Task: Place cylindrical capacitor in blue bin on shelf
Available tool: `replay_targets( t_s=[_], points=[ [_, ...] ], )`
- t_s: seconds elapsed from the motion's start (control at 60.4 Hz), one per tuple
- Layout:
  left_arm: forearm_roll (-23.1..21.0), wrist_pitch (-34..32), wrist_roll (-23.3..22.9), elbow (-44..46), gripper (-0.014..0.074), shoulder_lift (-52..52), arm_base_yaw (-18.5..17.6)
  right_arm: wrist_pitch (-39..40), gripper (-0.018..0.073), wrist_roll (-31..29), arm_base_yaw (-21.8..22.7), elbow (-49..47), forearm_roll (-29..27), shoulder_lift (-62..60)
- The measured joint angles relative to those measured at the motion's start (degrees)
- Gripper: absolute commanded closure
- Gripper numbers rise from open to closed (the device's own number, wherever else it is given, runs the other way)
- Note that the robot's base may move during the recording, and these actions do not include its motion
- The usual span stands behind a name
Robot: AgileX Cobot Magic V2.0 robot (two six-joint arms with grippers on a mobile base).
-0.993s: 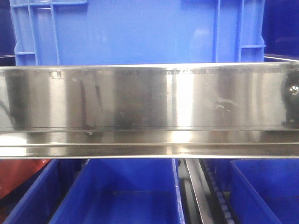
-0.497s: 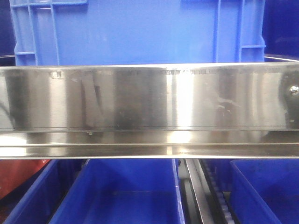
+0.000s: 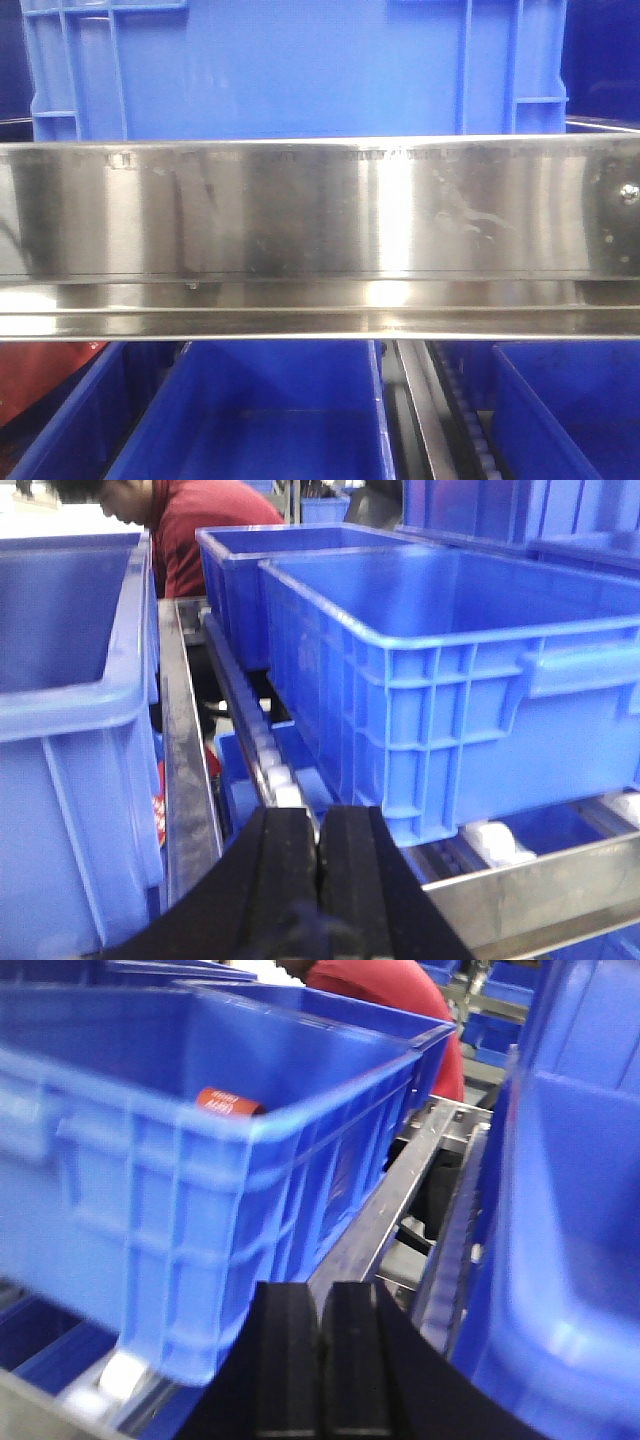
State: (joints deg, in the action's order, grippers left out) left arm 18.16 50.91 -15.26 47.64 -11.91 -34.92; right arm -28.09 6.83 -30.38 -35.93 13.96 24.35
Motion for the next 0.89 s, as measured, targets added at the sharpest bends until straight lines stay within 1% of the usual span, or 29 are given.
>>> replay_targets(
  t_s=[0.132, 0.232, 0.894],
  points=[
    [-0.02, -0.12, 0.00, -0.10, 0.0707, 0.00, 0.00, 3.42, 0.0683, 0.25, 0.00, 6.23, -0.14, -4.13],
    [0.03, -0.12, 0.00, -0.10, 0.0707, 0.00, 0.00, 4.66, 0.0683, 0.25, 0.00, 7.84, -0.37, -5.26],
    [0.03, -0.22, 0.00, -0.10, 0.0707, 0.00, 0.00, 6.32, 0.0683, 0.58, 0.00, 8.12, -0.52, -5.26]
  ],
)
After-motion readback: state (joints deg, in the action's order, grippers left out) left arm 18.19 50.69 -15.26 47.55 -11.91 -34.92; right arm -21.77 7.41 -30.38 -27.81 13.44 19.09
